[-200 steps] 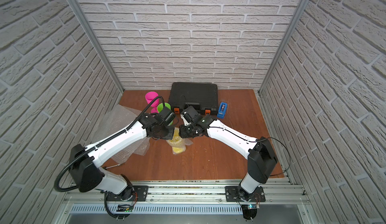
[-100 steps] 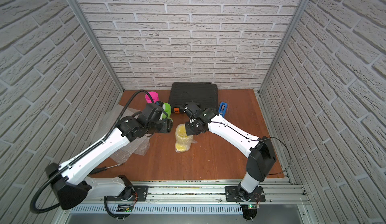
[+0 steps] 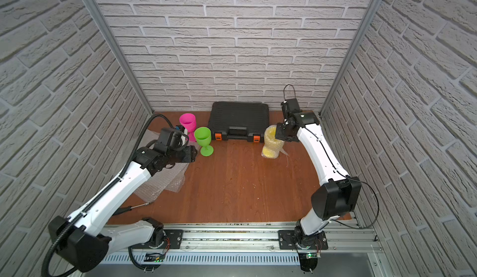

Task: Wrap wine glasses in bubble wrap
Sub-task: Pick up the bubble wrap from the center of the board, then place the bubble wrap at the corner of the board.

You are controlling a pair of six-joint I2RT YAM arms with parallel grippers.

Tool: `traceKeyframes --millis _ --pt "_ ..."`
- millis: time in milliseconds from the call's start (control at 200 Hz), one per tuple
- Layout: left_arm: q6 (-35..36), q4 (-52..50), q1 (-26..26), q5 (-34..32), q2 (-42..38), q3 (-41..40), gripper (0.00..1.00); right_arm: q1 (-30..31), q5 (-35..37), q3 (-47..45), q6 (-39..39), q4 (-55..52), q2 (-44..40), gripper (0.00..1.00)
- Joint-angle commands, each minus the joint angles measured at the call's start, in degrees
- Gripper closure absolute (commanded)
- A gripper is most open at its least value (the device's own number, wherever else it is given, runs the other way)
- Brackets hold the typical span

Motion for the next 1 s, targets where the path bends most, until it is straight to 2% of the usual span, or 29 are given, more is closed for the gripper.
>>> traceKeyframes --millis 0,180,455,780,915,995 --pt "5.5 4.6 2.5 2.9 -1.5 -1.4 0.36 -4.4 0.7 5.8 -3.1 -0.3 4.6 0.97" --pt "11.0 7.5 4.4 2.3 -1.5 -4.0 0.36 -10.8 -1.8 18.8 -4.1 -1.2 15.6 0.97" --pt "13.9 12.9 6.1 1.3 0.0 -7.8 0.37 -14.4 -3.8 40.3 -4.1 -3.2 33.8 0.97" --pt "14.8 12.8 8.1 2.0 3.5 -7.4 0.37 -14.8 -6.1 42.0 -2.8 1.5 39.9 0.97" --pt "14.7 13.0 8.8 2.8 4.2 -7.4 0.37 -14.8 -6.5 42.1 -1.9 3.0 39.5 0.77" --pt "14.7 13.0 9.2 3.6 4.5 -7.2 0.37 -14.8 -5.4 43.4 -1.4 2.9 38.8 0.70"
